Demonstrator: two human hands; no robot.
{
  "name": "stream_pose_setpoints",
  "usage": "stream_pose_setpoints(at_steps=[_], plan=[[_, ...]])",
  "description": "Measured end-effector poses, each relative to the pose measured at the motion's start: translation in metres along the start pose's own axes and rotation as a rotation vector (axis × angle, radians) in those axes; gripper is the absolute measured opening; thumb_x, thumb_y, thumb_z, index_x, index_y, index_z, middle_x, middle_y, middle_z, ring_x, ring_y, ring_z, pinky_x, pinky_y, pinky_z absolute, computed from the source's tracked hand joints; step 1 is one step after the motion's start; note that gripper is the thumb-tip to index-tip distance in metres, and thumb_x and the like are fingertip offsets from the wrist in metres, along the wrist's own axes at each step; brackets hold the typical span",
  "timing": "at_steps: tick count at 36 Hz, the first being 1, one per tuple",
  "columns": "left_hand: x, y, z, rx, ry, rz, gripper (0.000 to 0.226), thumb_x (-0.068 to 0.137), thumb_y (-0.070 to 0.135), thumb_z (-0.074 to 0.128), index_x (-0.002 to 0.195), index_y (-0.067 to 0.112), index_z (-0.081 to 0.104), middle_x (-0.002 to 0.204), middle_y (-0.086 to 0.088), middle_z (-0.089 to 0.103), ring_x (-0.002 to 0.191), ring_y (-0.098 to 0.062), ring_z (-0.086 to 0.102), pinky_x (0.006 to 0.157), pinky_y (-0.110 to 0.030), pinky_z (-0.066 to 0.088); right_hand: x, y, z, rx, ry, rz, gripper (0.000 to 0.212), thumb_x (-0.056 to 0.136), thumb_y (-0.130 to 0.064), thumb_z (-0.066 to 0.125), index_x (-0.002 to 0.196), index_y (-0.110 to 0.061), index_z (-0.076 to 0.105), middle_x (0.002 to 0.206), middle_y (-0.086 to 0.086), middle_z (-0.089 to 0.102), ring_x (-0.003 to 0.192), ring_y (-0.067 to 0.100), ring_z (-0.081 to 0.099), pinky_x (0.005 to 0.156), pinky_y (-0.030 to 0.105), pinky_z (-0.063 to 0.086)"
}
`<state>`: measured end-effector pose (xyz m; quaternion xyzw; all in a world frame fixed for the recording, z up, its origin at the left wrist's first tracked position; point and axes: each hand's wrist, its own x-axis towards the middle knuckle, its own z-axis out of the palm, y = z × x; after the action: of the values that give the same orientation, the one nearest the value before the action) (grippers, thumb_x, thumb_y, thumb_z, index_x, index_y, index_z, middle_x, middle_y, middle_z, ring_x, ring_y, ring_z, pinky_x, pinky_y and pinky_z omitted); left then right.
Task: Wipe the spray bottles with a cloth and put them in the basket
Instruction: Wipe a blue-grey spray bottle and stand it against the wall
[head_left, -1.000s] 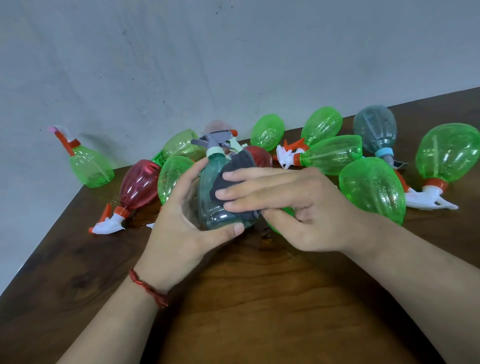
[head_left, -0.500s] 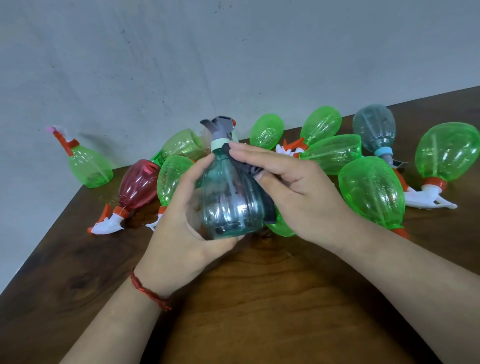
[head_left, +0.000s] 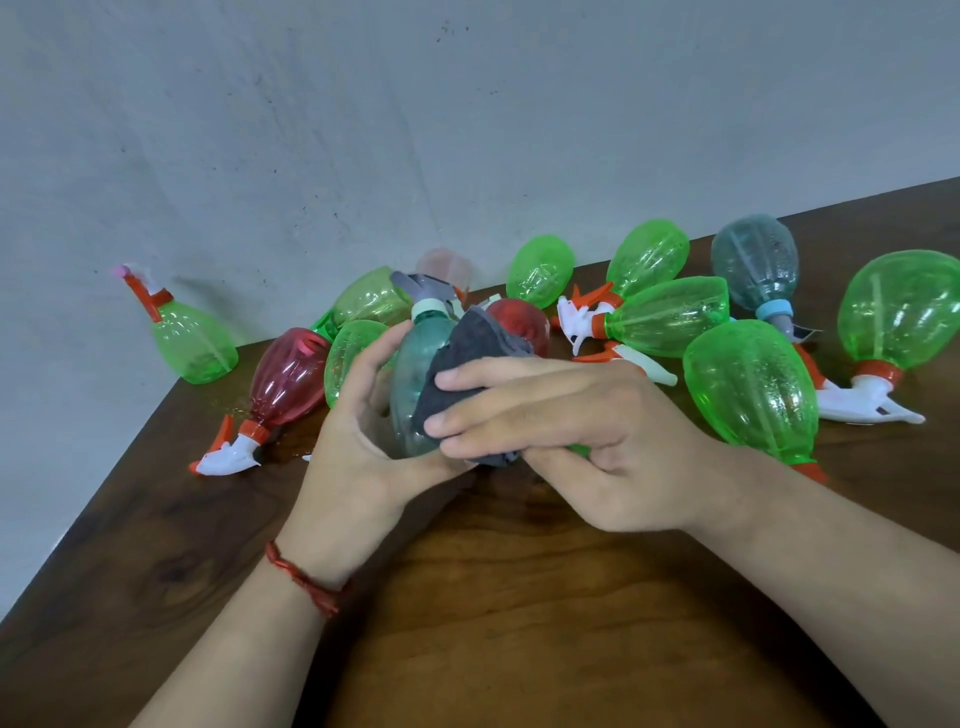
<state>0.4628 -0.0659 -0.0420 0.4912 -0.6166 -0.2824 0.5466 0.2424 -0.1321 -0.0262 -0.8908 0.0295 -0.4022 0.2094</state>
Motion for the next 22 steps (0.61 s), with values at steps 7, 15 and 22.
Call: stream_pose_setpoints(at_steps=[7, 15, 22], plan=[[-0.003, 0.006, 0.005, 0.067, 0.006, 0.071, 0.105, 0.068, -0.012, 0.088, 0.158, 0.015, 0.040, 0.150, 0.011, 0.060, 0.140, -0.007, 0.057, 0.105, -0.018, 0.052, 0.002, 0.002, 0.005, -0.029, 0.044, 0.095, 0.048, 0.098, 0.021, 0.050, 0.134, -0.003, 0.069, 0.145, 0.006, 0.064, 0.149, 0.020, 0.047, 0.122, 0.045, 0.041], [-0.006, 0.004, 0.008, 0.229, -0.078, 0.121, 0.111, 0.073, 0.003, 0.097, 0.163, 0.020, 0.036, 0.163, -0.005, 0.044, 0.150, -0.032, 0.047, 0.116, -0.056, 0.048, 0.008, 0.005, 0.002, 0.076, 0.213, 0.384, 0.048, 0.104, 0.008, 0.048, 0.142, -0.016, 0.065, 0.150, -0.011, 0.060, 0.145, -0.004, 0.044, 0.124, 0.021, 0.031], [-0.006, 0.005, 0.010, 0.176, -0.058, 0.122, 0.115, 0.072, 0.007, 0.096, 0.166, 0.024, 0.031, 0.165, 0.000, 0.040, 0.152, -0.027, 0.045, 0.115, -0.052, 0.050, 0.012, 0.000, -0.002, 0.313, 0.292, 0.492, 0.045, 0.106, 0.008, 0.047, 0.140, -0.013, 0.067, 0.147, -0.013, 0.062, 0.142, -0.004, 0.048, 0.125, 0.027, 0.034]])
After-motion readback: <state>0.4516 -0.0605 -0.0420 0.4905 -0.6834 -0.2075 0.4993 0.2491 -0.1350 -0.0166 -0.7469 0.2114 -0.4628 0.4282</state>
